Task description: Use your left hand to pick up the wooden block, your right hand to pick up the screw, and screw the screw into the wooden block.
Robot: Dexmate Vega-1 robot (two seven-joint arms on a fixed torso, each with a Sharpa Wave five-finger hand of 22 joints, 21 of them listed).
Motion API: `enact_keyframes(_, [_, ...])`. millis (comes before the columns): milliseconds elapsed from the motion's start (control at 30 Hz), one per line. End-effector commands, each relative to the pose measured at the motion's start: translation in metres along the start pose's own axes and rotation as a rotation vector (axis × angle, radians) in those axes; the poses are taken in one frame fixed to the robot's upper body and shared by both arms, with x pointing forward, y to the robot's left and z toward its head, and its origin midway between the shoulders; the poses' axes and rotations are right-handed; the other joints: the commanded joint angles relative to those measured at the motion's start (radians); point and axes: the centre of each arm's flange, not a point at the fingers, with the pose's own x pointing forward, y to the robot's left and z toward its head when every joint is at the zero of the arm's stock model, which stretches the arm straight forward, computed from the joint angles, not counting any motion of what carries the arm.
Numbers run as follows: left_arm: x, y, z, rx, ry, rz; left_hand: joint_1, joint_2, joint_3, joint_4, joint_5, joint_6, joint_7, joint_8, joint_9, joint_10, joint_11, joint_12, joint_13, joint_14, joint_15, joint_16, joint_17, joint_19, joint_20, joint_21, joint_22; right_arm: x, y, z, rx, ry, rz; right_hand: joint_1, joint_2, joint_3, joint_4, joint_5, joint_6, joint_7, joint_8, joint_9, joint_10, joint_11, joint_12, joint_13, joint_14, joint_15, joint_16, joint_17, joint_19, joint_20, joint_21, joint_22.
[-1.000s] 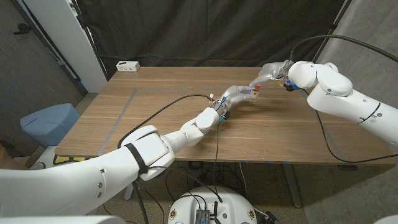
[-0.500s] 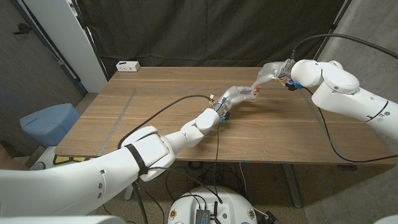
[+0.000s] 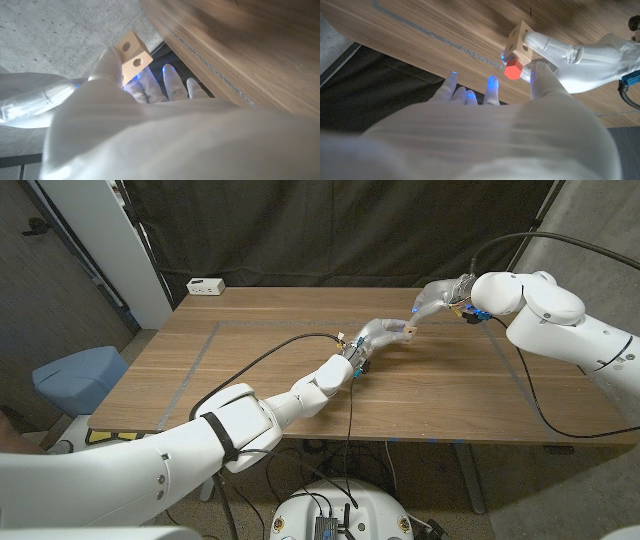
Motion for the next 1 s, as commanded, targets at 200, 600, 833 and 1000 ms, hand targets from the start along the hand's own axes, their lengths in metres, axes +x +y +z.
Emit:
enact_keyframes(200, [0.0013,-0.0001,0.0,-0.002,0.005,-0.006,0.013,0.027,0.019,0.012,0.007,0.017,-0.008,0.009,0.004,0.012,-0.004,0.005,0.004,0.008,-0.119,-0.003,0.002,0.009,0.0,0.006,0.002,-0.0004,0.0005,-0.0025,-0.018,0.011,-0.027,0.062,-0.013,0.025,0.0,-0.004,0.072,-0.023,0.032,0.011,0.012,-0.012,0.019,0.005,0.006,-0.013,0.01,0.004,0.009,-0.016,0.007,0.002])
enact_keyframes(600, [0.0014,0.0008,-0.0013,-0.005,0.013,-0.008,0.012,0.027,0.019,0.013,0.007,0.017,-0.009,0.009,0.004,0.012,-0.003,0.005,0.004,0.008,-0.119,-0.005,0.002,0.01,0.002,0.006,0.002,0.0031,0.0012,-0.002,-0.019,0.017,-0.045,0.091,-0.014,0.04,0.011,-0.007,0.151,-0.027,0.075,0.024,0.04,-0.024,0.031,0.007,0.024,-0.023,0.021,0.009,0.023,-0.024,0.011,0.002])
enact_keyframes(833, [0.0027,0.001,-0.0022,-0.006,0.023,-0.011,0.012,0.028,0.019,0.014,0.007,0.018,-0.01,0.01,0.004,0.012,-0.003,0.005,0.004,0.008,-0.118,-0.005,0.002,0.01,0.002,0.006,0.002,0.0064,0.0028,-0.003,-0.009,0.014,-0.046,0.09,-0.005,0.043,0.02,-0.01,0.188,-0.028,0.096,0.031,0.06,-0.023,0.038,0.007,0.033,-0.029,0.028,0.014,0.029,-0.029,0.013,0.002])
enact_keyframes(1000, [0.0037,0.0016,-0.0029,-0.006,0.031,-0.013,0.012,0.028,0.02,0.014,0.007,0.017,-0.008,0.009,0.004,0.013,-0.003,0.006,0.005,0.009,-0.118,-0.005,0.002,0.009,0.003,0.006,0.002,0.0083,0.0028,-0.003,-0.007,0.016,-0.053,0.09,-0.004,0.042,0.023,-0.012,0.218,-0.025,0.113,0.035,0.07,-0.027,0.04,0.008,0.039,-0.031,0.031,0.015,0.034,-0.032,0.013,0.002])
